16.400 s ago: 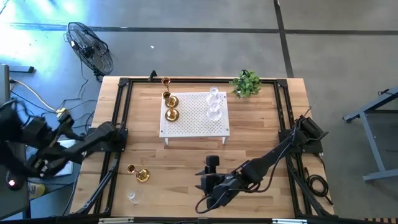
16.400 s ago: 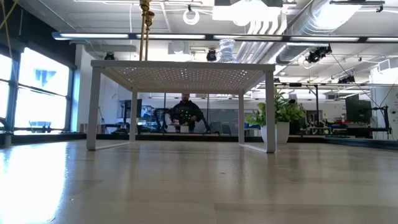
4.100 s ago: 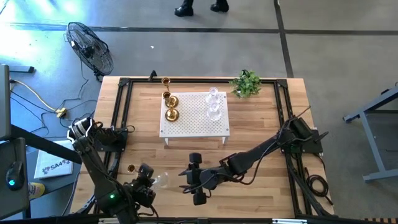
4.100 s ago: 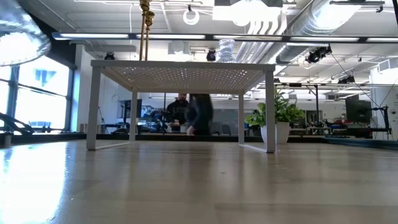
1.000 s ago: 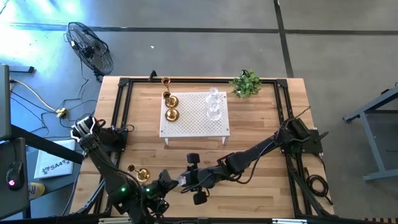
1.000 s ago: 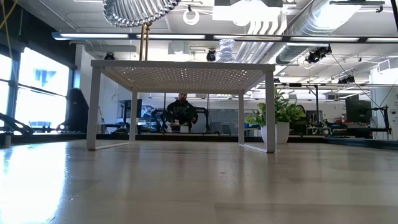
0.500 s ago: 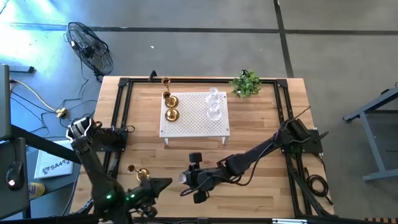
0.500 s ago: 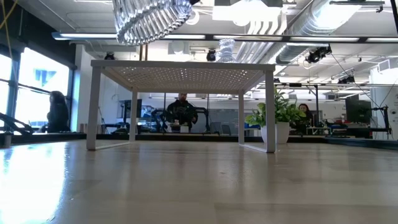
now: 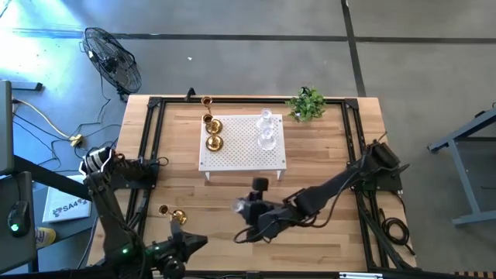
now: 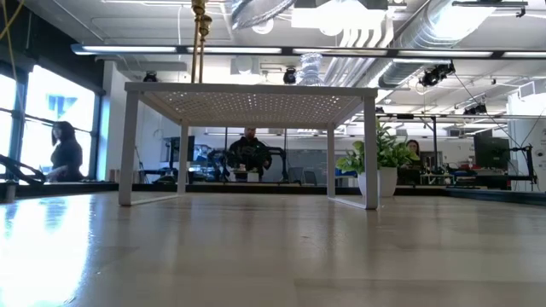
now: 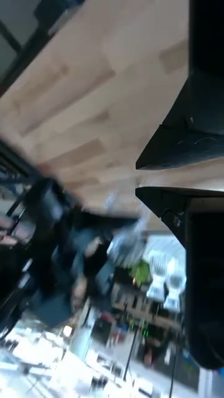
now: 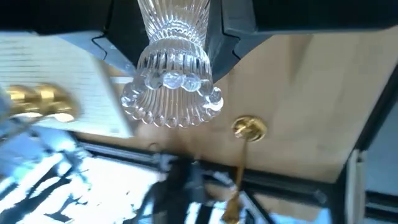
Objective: Pick & Place candle stick holders
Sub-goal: Put the transparent glass candle holder on the shelf aligned with the other transparent glass candle holders
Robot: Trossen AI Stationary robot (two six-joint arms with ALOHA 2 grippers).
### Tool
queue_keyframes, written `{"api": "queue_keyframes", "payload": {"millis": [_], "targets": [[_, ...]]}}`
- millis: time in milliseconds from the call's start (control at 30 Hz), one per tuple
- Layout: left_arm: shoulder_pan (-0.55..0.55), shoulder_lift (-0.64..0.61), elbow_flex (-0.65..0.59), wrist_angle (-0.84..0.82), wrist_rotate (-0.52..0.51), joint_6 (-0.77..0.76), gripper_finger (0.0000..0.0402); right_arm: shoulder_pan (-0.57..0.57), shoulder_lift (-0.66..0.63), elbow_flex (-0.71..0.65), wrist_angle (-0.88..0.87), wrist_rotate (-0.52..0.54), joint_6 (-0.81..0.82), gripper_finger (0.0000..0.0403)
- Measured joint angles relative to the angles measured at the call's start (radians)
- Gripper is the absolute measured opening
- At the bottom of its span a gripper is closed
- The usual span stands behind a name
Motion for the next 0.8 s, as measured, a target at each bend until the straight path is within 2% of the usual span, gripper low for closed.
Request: {"api": "queue_keyframes", "payload": {"millis": [200,467,667,800], "targets": [[0.013,0.000,0.000,-0.022,0.071,-0.041,0.0050,0.028,-0.088,0.002,-0.093,0.136,0.001,0.0115],[0.012,0.001,0.000,-0.084,0.066,-0.148,0.0050,0.029,-0.199,0.002,-0.277,0.289,0.118,0.0115],[0.013,0.002,0.000,-0.083,0.064,-0.259,0.0050,-0.044,-0.251,0.002,-0.486,0.289,0.331,0.0115],[0.013,0.002,0.000,-0.082,0.065,-0.316,0.0050,-0.107,-0.250,0.002,-0.529,0.233,0.352,0.0115]]}}
